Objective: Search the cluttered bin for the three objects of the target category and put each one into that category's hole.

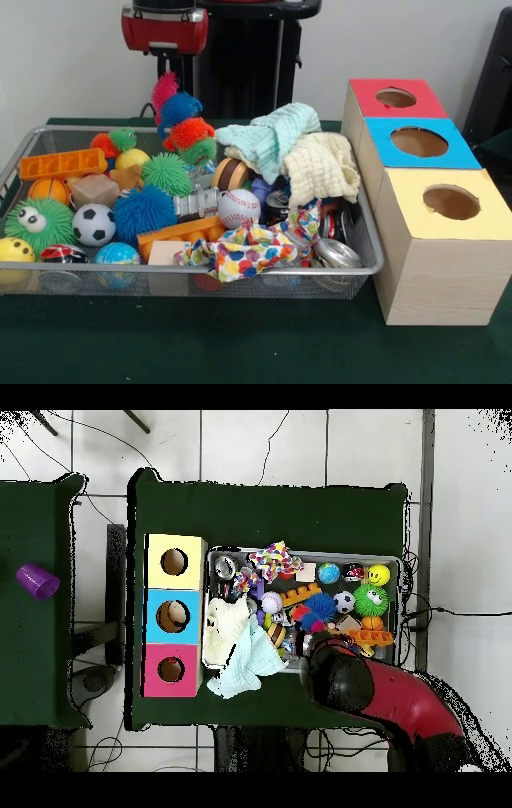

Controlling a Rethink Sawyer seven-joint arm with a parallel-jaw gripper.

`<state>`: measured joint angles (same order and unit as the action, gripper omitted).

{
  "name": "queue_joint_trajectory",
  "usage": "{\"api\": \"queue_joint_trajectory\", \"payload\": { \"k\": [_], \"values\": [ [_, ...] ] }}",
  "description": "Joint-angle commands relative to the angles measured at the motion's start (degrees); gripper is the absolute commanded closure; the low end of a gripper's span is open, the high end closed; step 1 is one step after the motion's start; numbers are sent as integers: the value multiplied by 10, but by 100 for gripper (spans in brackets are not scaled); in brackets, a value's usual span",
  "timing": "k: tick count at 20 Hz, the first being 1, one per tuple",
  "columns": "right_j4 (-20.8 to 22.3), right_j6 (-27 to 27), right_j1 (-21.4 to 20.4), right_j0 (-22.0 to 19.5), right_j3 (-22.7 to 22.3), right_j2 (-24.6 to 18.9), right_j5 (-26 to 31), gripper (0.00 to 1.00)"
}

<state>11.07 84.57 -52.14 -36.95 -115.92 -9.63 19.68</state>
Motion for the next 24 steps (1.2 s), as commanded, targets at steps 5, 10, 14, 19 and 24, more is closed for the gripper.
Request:
{"api": "queue_joint_trajectory", "payload": {
  "k": [5, 10, 14, 19, 24],
  "values": [
    [22, 40, 0, -6, -13, -33, -16, 100],
    [13, 14, -15, -18, -2, -50, 16, 100],
    [24, 59, -29, 38, -10, -9, -4, 100],
    [20, 28, -17, -7, -15, -39, -5, 100],
    [17, 28, -8, -11, -11, -40, -1, 100]
  ]
}}
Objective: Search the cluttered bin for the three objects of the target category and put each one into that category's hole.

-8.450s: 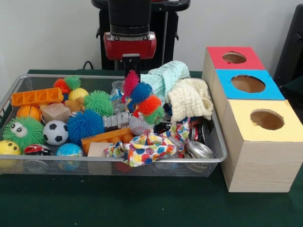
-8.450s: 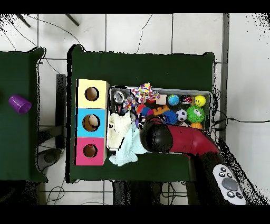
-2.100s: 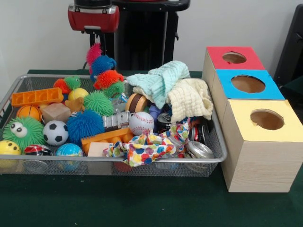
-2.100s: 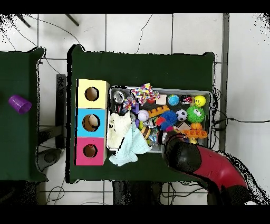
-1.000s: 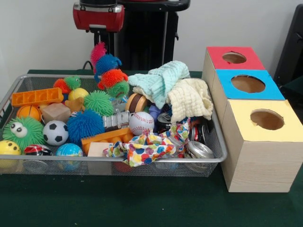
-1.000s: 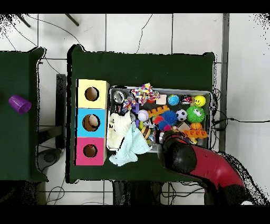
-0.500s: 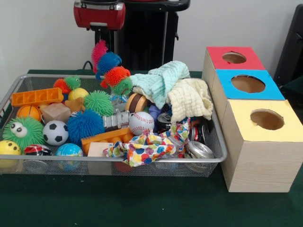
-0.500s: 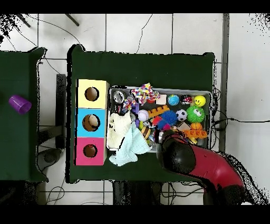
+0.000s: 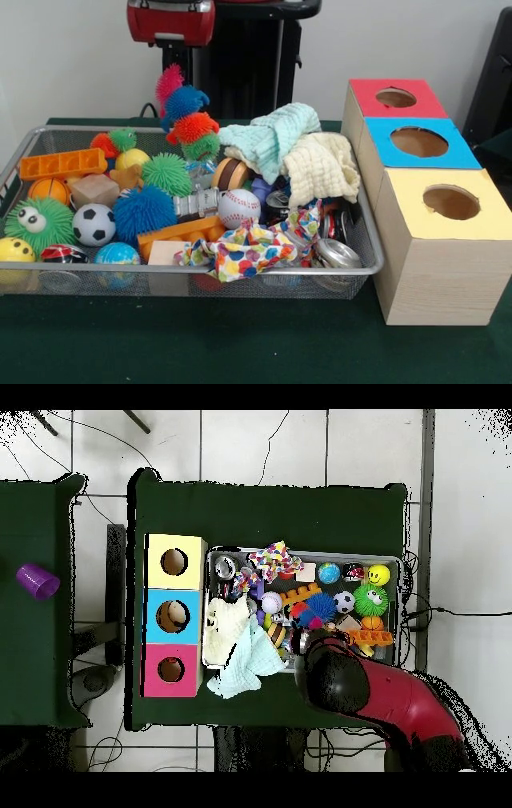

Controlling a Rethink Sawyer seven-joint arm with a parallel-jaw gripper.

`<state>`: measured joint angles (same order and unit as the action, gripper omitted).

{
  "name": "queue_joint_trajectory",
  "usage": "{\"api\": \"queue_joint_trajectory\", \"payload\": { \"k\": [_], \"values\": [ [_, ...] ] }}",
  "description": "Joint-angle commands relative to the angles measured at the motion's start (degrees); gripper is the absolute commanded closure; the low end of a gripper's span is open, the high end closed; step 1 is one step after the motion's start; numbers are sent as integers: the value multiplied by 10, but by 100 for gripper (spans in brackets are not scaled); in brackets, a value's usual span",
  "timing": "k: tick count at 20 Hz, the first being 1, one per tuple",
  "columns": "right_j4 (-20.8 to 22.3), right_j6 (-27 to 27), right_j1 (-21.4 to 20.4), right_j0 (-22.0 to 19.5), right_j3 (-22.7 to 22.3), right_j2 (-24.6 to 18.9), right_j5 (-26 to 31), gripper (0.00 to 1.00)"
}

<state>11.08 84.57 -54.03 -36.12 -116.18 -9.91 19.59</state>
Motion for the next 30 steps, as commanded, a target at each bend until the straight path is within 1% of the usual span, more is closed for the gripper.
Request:
{"api": "queue_joint_trajectory", "payload": {
  "k": [1, 4, 6, 9, 12, 17, 20, 24, 26, 28, 30],
  "values": [
    [21, 31, 8, -17, -11, -32, -4, 100],
    [32, 37, 8, -21, -33, -27, -26, 100],
    [45, 43, 17, -16, -40, -17, -46, 100],
    [63, 53, 58, -16, -40, -10, -89, 100],
    [77, 72, 75, 4, -40, 12, -119, 100],
    [84, 73, 85, 17, -34, 22, -124, 100],
    [93, 63, 83, 10, -39, 17, -124, 100],
    [117, 55, 108, -10, -44, 16, -144, 100],
    [120, 52, 112, -23, -46, 6, -143, 100],
    [123, 53, 113, -20, -42, 5, -138, 100],
    [121, 70, 111, -12, -45, 12, -150, 100]
  ]
}}
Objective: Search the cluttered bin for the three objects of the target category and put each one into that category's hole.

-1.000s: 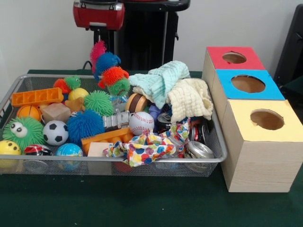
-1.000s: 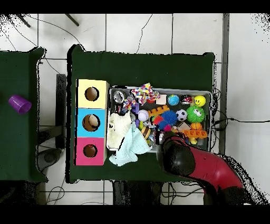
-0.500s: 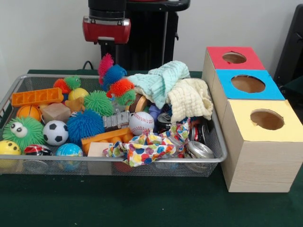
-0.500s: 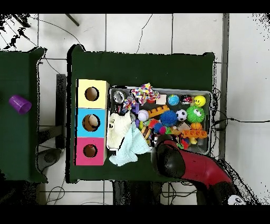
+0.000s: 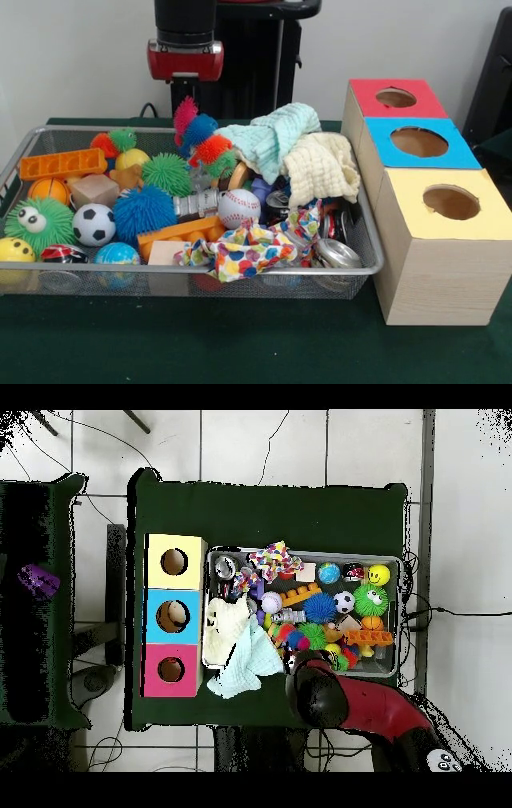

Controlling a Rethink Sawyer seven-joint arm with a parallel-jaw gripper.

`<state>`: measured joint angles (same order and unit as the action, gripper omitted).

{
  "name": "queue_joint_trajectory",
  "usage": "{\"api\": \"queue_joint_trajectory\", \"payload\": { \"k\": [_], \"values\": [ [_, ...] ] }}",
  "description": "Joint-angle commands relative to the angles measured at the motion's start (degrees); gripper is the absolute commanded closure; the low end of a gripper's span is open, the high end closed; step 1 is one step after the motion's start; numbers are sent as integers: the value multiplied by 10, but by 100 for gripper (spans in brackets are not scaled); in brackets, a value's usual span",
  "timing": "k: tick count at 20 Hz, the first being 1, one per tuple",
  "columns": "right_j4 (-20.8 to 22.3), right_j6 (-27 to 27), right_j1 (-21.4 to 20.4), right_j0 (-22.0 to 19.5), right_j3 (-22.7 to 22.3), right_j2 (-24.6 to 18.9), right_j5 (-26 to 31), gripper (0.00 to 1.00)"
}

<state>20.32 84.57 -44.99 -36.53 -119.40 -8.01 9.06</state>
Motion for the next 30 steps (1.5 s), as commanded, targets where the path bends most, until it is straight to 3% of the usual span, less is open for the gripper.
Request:
{"api": "queue_joint_trajectory", "payload": {
  "k": [1, 2, 7, 15, 26, 30],
  "values": [
    [30, 78, 19, -5, -15, -4, -54, 100],
    [34, 79, 19, -5, -16, -3, -59, 0],
    [42, 87, 19, -3, -19, 2, -100, 0],
    [22, 94, 42, -24, -19, -7, -100, 0],
    [32, 27, 81, -125, 11, -94, -29, 0],
    [35, 21, 83, -137, 11, -103, -21, 0]
  ]
}}
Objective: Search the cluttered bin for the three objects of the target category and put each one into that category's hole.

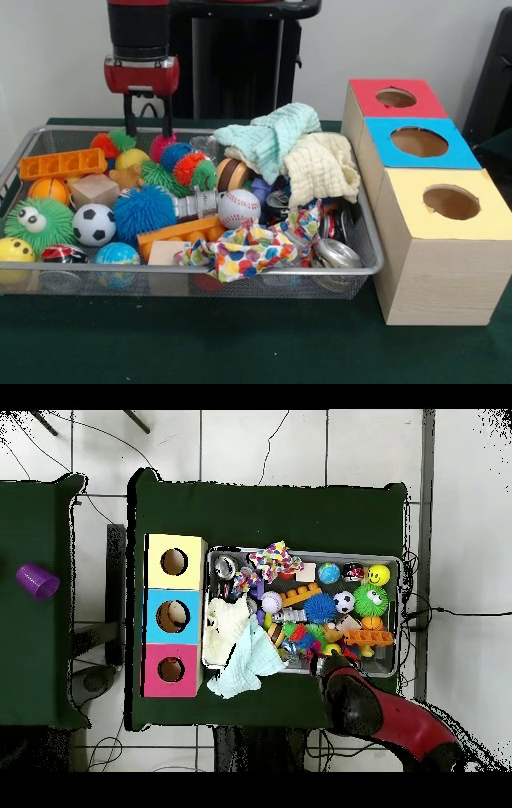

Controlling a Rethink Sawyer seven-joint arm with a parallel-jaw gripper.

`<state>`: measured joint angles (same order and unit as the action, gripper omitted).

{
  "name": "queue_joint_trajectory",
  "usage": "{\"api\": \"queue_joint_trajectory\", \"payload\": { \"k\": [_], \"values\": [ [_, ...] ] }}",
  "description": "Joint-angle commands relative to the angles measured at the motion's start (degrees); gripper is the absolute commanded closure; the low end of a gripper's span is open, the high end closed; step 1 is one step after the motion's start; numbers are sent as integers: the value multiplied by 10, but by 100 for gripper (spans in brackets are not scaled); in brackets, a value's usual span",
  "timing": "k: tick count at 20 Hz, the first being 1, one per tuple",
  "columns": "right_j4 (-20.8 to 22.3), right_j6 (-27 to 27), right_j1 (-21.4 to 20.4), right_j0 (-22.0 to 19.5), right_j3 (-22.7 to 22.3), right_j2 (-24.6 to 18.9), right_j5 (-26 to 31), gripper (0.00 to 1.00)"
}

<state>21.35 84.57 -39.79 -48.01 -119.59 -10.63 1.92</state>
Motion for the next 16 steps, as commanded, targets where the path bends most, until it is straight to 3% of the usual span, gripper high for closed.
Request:
{"api": "queue_joint_trajectory", "payload": {
  "k": [1, 9, 16],
  "values": [
    [26, 20, 32, -22, 15, -76, 51, 0],
    [33, 36, 28, 18, 21, -43, 33, 0],
    [35, 36, 46, 12, 24, -48, 33, 0]
  ]
}}
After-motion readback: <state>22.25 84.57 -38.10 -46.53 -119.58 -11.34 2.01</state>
